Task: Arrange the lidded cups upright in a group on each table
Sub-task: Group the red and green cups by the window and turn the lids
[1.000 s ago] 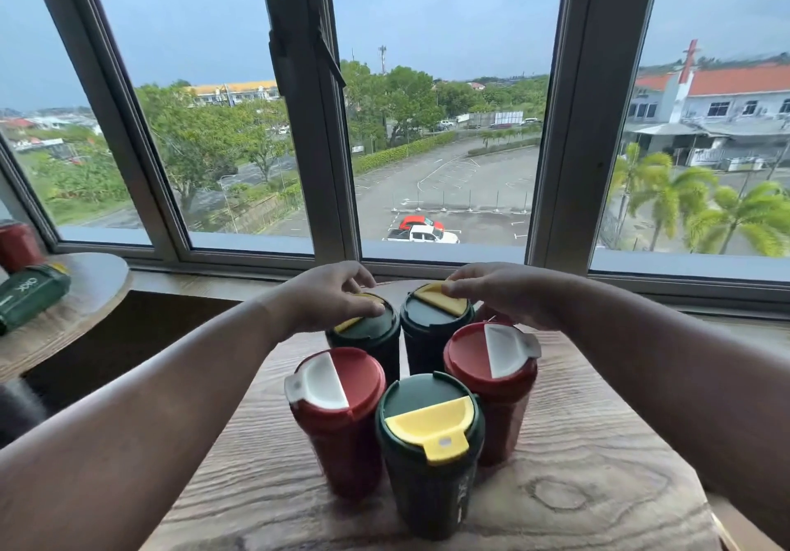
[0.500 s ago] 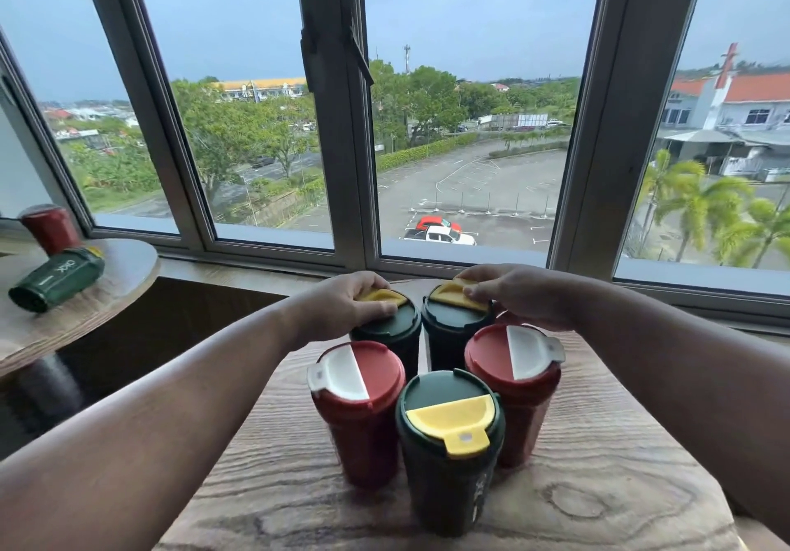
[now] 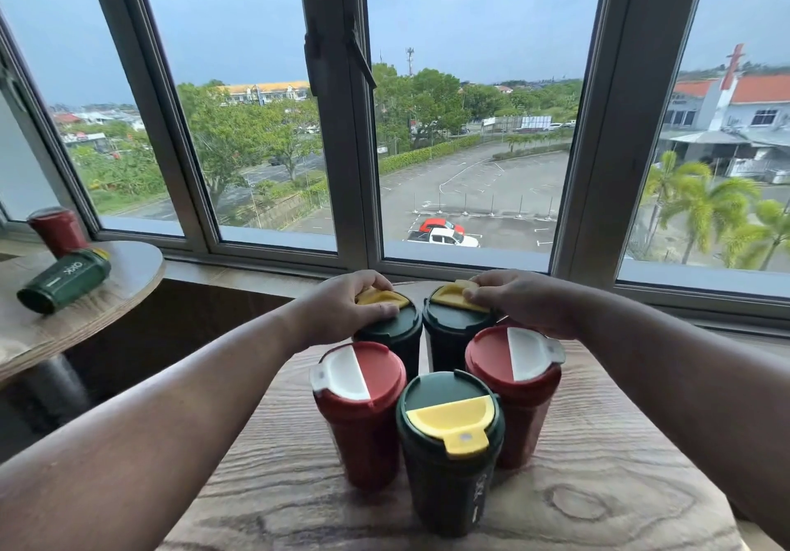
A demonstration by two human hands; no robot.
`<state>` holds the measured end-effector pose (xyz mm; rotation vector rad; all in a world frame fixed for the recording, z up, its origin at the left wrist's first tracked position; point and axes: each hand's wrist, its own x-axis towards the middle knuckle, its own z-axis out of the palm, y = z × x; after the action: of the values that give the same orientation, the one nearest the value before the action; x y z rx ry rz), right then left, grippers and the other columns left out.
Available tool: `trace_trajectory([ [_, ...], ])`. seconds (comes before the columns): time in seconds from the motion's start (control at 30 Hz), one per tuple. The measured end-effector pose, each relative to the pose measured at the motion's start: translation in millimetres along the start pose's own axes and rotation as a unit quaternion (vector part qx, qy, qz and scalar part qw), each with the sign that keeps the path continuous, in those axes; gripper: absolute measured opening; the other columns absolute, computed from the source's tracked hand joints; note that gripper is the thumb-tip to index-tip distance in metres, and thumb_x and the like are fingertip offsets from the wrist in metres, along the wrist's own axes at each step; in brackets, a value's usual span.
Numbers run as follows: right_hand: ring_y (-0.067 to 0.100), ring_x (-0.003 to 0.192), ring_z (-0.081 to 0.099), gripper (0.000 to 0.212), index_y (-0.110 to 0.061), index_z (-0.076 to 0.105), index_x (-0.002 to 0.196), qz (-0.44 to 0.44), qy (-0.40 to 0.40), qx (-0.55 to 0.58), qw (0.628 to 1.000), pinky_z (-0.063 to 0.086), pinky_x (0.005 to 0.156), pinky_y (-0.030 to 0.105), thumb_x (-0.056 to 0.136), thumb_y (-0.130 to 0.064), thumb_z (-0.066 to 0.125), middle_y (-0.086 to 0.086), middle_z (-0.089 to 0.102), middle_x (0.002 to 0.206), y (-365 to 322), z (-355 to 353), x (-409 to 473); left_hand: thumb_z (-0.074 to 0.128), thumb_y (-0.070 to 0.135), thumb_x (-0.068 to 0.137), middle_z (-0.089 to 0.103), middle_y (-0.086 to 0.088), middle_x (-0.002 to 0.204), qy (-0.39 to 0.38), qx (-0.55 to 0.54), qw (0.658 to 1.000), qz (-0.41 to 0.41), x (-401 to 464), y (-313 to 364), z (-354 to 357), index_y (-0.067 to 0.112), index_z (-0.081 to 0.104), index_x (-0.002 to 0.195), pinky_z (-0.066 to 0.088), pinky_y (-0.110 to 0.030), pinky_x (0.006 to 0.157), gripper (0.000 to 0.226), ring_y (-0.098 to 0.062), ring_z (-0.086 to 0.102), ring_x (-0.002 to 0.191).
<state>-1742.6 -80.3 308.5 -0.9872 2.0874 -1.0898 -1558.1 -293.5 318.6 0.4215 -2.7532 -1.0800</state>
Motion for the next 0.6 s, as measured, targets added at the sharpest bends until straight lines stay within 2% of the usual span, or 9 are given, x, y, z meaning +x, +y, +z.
trace_trajectory([
  [0.07,0.019,0.088,0.062,0.035,-0.014,0.064,0.117,-0.002,-0.006,-0.011,1.000,0.049,0.078,0.033,0.097,-0.042,0.061,0.005,0.066,0.099,-2,-1,-3,0.066,0.040,0.092,0.066,-0.001,0.108,-0.008,-0.005,1.000,-0.005,-1,1,1,0.029,0.060,0.118,0.045,-0.024,0.071,0.029,-0.017,0.063,0.095],
  [0.13,0.031,0.101,0.066,0.035,-0.018,0.066,0.114,0.002,0.009,-0.009,1.000,0.053,0.091,0.046,0.094,-0.047,0.063,0.013,0.068,0.111,-2,-1,-6,0.063,0.038,0.094,0.064,0.000,0.115,-0.006,-0.021,1.000,-0.005,-7,4,0,0.027,0.057,0.124,0.047,-0.020,0.076,0.032,-0.016,0.063,0.103],
  [0.17,0.032,0.107,0.066,0.032,-0.021,0.066,0.114,0.000,0.031,-0.012,0.999,0.054,0.096,0.048,0.094,-0.046,0.062,0.014,0.068,0.115,-3,-1,-12,0.062,0.039,0.095,0.062,0.002,0.118,0.011,-0.020,1.000,0.000,-12,4,-2,0.026,0.056,0.126,0.048,-0.018,0.080,0.034,-0.013,0.062,0.106],
  [0.27,0.023,0.104,0.067,0.026,-0.027,0.064,0.114,-0.046,0.114,-0.061,0.991,0.056,0.095,0.049,0.095,-0.045,0.061,0.002,0.068,0.112,-3,-2,-38,0.064,0.043,0.092,0.063,0.013,0.111,0.121,0.007,0.992,0.036,-38,3,-9,0.030,0.061,0.118,0.049,-0.021,0.087,0.029,0.003,0.060,0.099],
  [0.33,0.016,0.102,0.067,0.028,-0.029,0.064,0.114,-0.072,0.140,-0.059,0.986,0.056,0.094,0.047,0.093,-0.047,0.063,-0.004,0.069,0.110,0,-1,-62,0.068,0.040,0.090,0.067,0.017,0.100,0.171,-0.007,0.984,0.052,-63,2,-8,0.032,0.066,0.107,0.050,-0.020,0.080,0.019,0.007,0.061,0.091],
  [0.43,0.007,0.106,0.066,0.054,-0.036,0.062,0.115,-0.096,0.127,-0.032,0.987,0.054,0.097,0.039,0.073,-0.068,0.070,-0.009,0.068,0.112,7,7,-99,0.065,0.058,0.075,0.065,0.025,0.101,0.174,-0.044,0.982,0.065,-100,-2,4,0.034,0.067,0.103,0.048,-0.012,0.074,0.037,0.005,0.062,0.093],
  [0.5,0.006,0.112,0.065,0.076,-0.044,0.059,0.119,-0.103,0.103,0.004,0.989,0.052,0.099,0.037,0.054,-0.082,0.073,-0.010,0.067,0.120,17,12,-115,0.063,0.065,0.068,0.063,0.025,0.110,0.167,-0.053,0.982,0.065,-118,-8,16,0.038,0.064,0.111,0.050,-0.023,0.083,0.051,0.002,0.062,0.100],
  [0.53,0.006,0.114,0.064,0.084,-0.048,0.057,0.122,-0.105,0.090,0.018,0.990,0.052,0.100,0.037,0.048,-0.083,0.076,-0.010,0.065,0.124,22,15,-120,0.065,0.067,0.066,0.062,0.025,0.115,0.166,-0.046,0.983,0.066,-124,-11,22,0.040,0.060,0.117,0.051,-0.029,0.088,0.057,0.000,0.061,0.106],
  [0.6,0.008,0.115,0.066,0.092,-0.052,0.053,0.128,-0.102,0.069,0.036,0.992,0.054,0.099,0.034,0.045,-0.074,0.086,-0.010,0.060,0.131,31,22,-122,0.070,0.070,0.062,0.056,0.026,0.129,0.172,-0.027,0.982,0.068,-131,-17,34,0.042,0.053,0.127,0.048,-0.031,0.095,0.072,0.000,0.055,0.120],
])
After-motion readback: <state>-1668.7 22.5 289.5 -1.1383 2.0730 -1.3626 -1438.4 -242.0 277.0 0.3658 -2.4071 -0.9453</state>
